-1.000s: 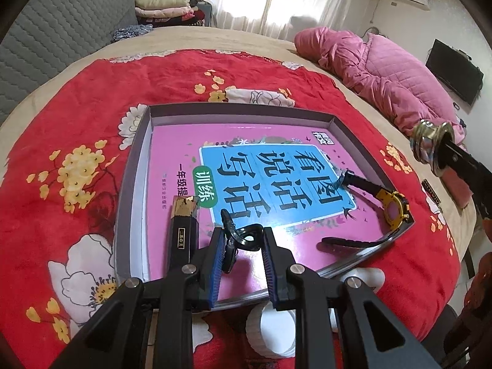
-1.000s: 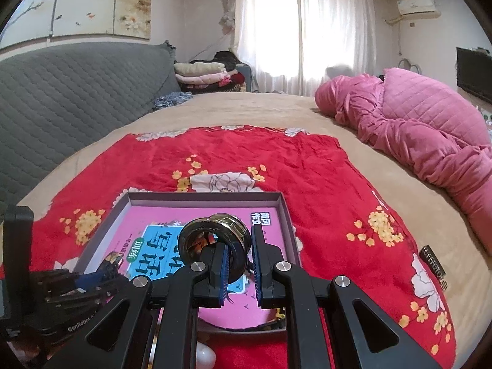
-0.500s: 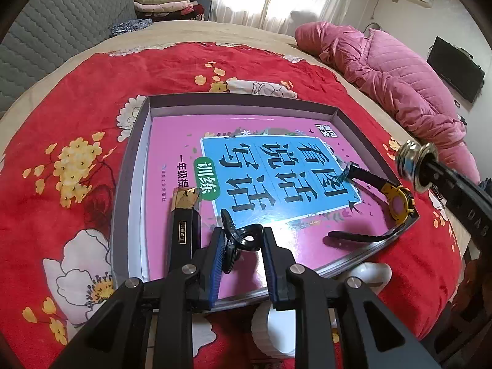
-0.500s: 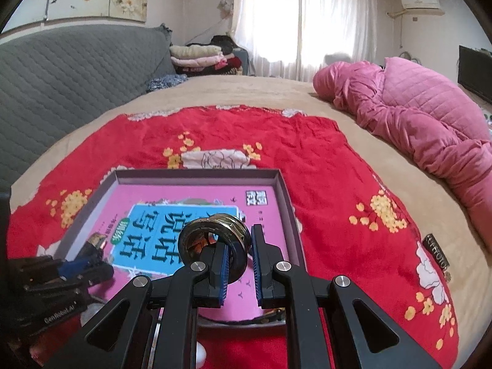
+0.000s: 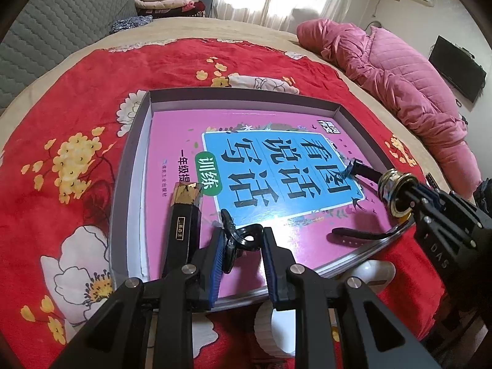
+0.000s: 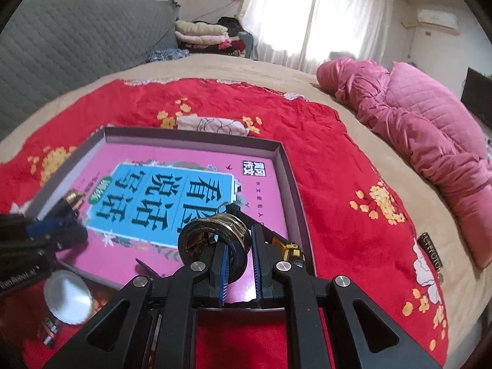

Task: Organize rigid objects
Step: 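Lower the charm into the box with the left tool while the right tool releases the fitting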

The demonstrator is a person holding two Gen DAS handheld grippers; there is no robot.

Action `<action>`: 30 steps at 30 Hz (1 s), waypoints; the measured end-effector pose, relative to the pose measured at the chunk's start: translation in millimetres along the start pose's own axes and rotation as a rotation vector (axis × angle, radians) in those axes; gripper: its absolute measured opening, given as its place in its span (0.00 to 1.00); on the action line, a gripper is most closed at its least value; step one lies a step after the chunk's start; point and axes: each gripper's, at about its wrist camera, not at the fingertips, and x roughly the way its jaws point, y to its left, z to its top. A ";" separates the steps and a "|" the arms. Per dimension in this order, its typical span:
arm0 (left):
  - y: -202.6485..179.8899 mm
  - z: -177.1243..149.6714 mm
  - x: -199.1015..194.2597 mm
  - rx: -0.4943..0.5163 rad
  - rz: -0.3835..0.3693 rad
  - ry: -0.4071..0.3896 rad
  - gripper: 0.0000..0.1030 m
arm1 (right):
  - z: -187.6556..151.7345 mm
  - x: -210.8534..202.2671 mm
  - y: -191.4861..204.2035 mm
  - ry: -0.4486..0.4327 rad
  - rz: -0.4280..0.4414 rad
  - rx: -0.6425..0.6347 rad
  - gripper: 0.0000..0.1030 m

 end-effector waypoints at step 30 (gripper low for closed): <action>5.2 -0.1 1.2 -0.004 0.017 0.003 0.24 | -15.8 7.9 -8.7 0.075 0.015 0.015 0.20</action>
